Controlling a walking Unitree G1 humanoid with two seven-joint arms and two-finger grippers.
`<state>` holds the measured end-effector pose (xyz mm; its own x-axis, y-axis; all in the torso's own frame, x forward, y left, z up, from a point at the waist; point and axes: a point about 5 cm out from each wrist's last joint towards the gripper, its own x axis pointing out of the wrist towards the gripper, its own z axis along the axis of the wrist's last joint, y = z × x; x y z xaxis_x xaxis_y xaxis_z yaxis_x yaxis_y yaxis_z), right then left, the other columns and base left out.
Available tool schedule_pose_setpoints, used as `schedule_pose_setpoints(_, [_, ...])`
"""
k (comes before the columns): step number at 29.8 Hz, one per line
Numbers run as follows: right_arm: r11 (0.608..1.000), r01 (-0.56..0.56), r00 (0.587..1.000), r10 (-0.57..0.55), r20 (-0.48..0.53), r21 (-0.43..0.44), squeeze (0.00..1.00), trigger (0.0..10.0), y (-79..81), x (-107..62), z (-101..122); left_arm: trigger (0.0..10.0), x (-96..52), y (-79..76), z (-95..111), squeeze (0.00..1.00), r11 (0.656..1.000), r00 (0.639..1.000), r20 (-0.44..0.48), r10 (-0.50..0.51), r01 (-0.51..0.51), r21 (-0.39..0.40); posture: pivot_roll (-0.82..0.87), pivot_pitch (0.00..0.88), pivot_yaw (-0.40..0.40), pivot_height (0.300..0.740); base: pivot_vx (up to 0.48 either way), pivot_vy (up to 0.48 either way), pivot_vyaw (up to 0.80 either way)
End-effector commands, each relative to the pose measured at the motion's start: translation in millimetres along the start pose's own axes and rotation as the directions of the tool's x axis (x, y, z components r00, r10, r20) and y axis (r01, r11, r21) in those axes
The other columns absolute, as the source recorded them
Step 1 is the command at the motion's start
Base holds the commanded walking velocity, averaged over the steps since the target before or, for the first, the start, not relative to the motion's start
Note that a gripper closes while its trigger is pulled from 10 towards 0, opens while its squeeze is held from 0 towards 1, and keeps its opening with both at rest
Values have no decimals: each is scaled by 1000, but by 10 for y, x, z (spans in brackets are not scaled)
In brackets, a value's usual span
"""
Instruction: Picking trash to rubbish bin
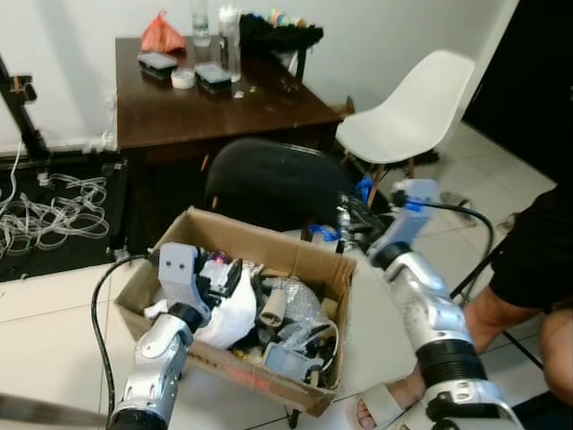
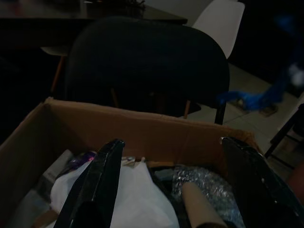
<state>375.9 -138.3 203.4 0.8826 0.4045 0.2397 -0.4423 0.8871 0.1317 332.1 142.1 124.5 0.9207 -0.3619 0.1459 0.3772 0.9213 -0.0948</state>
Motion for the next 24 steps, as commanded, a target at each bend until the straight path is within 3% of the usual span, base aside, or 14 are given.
schedule_pose_setpoints(1, [1000,-11,1000,11,-17,6,0,10000,4,-29,-46,10000,-40,-10,-69,0,1000,1000,-22,1,-1,-1,-122,179,13,740,0,0,0])
schedule_pose_setpoints(7, [997,-72,996,73,-57,27,0,10000,242,12,-215,10000,-49,-14,-97,0,1000,999,-35,0,0,14,-121,185,20,740,0,0,0])
schedule_pose_setpoints(9, [997,-66,996,68,-63,28,0,10000,251,15,-230,10000,-50,-14,-97,0,1000,999,-36,0,1,16,-121,185,20,740,0,0,0])
schedule_pose_setpoints(15, [997,67,991,-70,-111,-25,0,10000,59,-29,-300,10000,-67,-5,-108,0,1000,999,-43,0,1,29,-121,189,25,740,0,0,0])
schedule_pose_setpoints(16, [997,75,992,-77,-105,-19,310,10000,21,-44,-291,10000,-72,2,-112,0,1000,999,-45,2,-1,31,-123,189,26,740,0,0,0])
schedule_pose_setpoints(18, [997,69,992,-71,-102,-18,310,10000,16,-49,-287,10000,-74,6,-114,0,999,999,-46,5,-3,33,-123,189,26,740,0,0,0])
schedule_pose_setpoints(19, [997,72,992,-74,-101,-22,957,10000,13,-50,-285,10000,-75,8,-117,0,999,999,-47,7,-5,36,-126,189,26,740,0,0,0])
schedule_pose_setpoints(20, [997,75,992,-77,-100,-25,1000,10000,10,-51,-283,10000,-75,10,-119,0,999,999,-48,8,-6,38,-126,189,26,740,0,0,0])
schedule_pose_setpoints(24, [999,42,995,-43,-89,-8,1000,10000,66,-40,-286,10000,-66,20,-112,0,999,999,-45,20,-18,47,-121,188,27,740,0,0,0])
